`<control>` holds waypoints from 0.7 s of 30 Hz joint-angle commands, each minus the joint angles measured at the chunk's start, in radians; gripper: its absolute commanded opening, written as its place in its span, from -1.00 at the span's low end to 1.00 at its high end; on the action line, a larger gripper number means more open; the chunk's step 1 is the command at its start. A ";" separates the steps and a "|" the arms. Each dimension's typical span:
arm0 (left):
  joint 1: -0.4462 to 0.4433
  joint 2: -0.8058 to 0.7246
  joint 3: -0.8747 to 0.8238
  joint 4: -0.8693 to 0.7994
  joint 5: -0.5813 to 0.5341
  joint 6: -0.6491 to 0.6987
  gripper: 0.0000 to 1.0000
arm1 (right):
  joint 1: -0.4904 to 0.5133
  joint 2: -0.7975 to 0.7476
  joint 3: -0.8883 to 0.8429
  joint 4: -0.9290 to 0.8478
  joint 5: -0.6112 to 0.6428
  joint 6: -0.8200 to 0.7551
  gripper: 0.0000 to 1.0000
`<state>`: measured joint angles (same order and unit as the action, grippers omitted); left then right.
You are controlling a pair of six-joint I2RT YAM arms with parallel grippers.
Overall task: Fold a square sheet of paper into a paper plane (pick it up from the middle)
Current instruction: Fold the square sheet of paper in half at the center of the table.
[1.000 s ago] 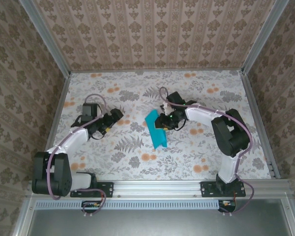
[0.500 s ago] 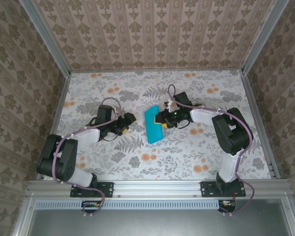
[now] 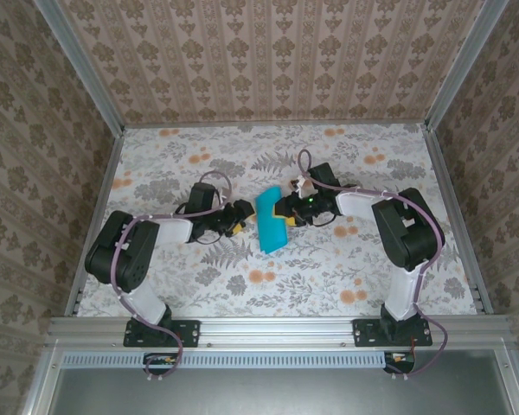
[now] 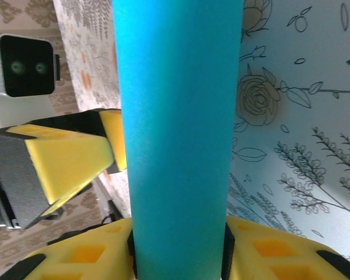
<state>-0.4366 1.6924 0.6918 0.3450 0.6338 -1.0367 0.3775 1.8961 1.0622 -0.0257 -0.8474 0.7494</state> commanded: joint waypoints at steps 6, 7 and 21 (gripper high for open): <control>-0.014 0.068 0.047 0.131 0.107 -0.046 0.37 | -0.022 0.035 -0.047 0.181 -0.129 0.148 -0.15; -0.013 0.078 0.051 0.145 0.117 -0.054 0.36 | -0.024 0.036 -0.047 0.181 -0.131 0.149 -0.14; -0.014 0.144 0.038 0.290 0.144 -0.123 0.04 | -0.035 0.052 -0.064 0.190 -0.139 0.161 -0.11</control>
<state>-0.4454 1.8267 0.7246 0.5804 0.7570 -1.1450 0.3500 1.9305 1.0100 0.1577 -0.9585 0.8989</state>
